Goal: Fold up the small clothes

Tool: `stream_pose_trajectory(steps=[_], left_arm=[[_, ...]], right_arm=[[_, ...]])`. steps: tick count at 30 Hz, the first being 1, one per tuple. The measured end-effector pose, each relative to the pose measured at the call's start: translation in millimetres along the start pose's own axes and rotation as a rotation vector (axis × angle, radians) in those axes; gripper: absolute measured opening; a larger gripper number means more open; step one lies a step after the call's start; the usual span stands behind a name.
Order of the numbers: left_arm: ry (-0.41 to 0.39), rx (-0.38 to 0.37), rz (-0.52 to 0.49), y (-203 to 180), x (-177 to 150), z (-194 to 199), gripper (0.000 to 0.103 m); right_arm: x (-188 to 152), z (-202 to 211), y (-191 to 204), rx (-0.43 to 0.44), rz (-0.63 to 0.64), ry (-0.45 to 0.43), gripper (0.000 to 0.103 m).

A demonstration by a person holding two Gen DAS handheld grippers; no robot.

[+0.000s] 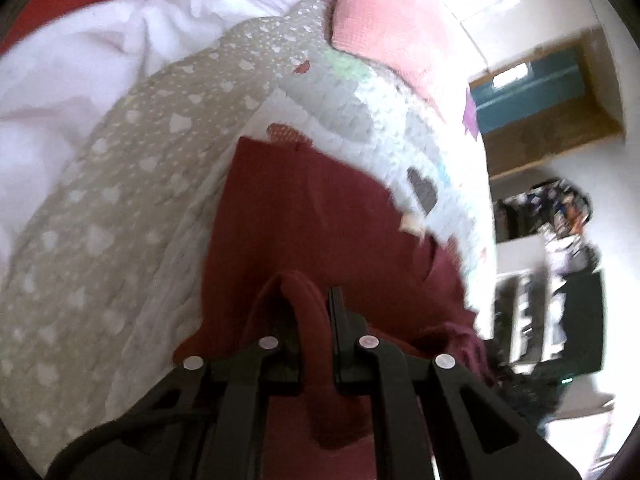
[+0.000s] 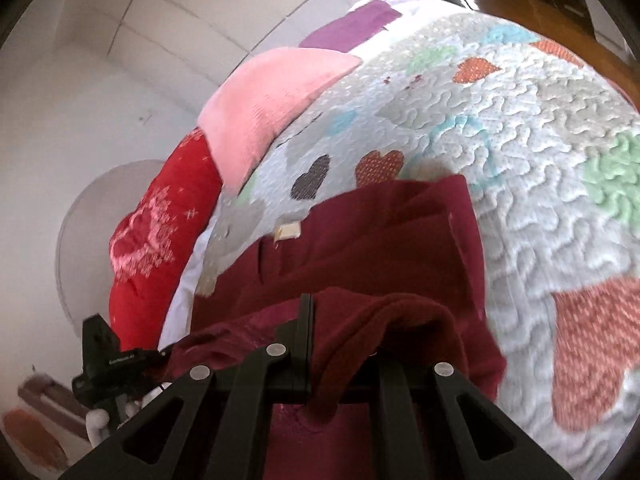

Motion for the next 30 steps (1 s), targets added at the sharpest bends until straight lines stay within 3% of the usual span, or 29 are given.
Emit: stream_pose_trajectory(steps=[2, 4, 7, 11, 15, 19, 23, 27, 30], left_arm=[[0.017, -0.074, 0.045, -2.0, 7.7, -0.8, 0.014], [0.033, -0.142, 0.076, -3.4, 12.4, -0.6, 0.022], [0.053, -0.234, 0.145, -1.3, 18.9, 0.2, 0.033], [0.048, -0.330, 0.210, -3.4, 28.2, 12.2, 0.048], [-0.038, -0.349, 0.190, -11.0, 43.0, 42.7, 0.061], [-0.108, -0.229, 0.101, -17.3, 44.2, 58.4, 0.061], [-0.094, -0.102, -0.047, -26.6, 23.2, 41.2, 0.061], [-0.065, 0.022, -0.151, -22.5, 1.6, 2.4, 0.061], [-0.088, 0.125, -0.213, -14.1, -2.9, -17.7, 0.061]], right_arm=[[9.4, -8.1, -5.0, 0.051, -0.054, 0.000, 0.026], [18.5, -10.9, -10.1, 0.093, -0.112, -0.031, 0.052], [28.9, -12.0, -18.9, 0.101, -0.171, -0.079, 0.069], [37.8, -11.1, -30.4, 0.097, -0.227, -0.107, 0.075], [39.6, 1.1, -20.9, 0.041, -0.119, -0.128, 0.075], [39.6, 17.3, -1.0, -0.050, 0.001, -0.170, 0.075], [32.7, 19.9, 38.0, -0.092, 0.151, -0.201, 0.073], [-0.1, -25.5, 86.0, 0.010, 0.299, -0.030, 0.056], [-22.7, -70.3, 93.4, 0.065, 0.312, 0.122, 0.056]])
Point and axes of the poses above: each gripper's, at about its wrist camera, not at the fingertips, and z roughly against the way its jaws point, y to its left, x to its top, the point moved 8 cm from there along -z, roughly the way its jaws point, and after that the axes turned 9 degrees about z, right-handed, at the moved point
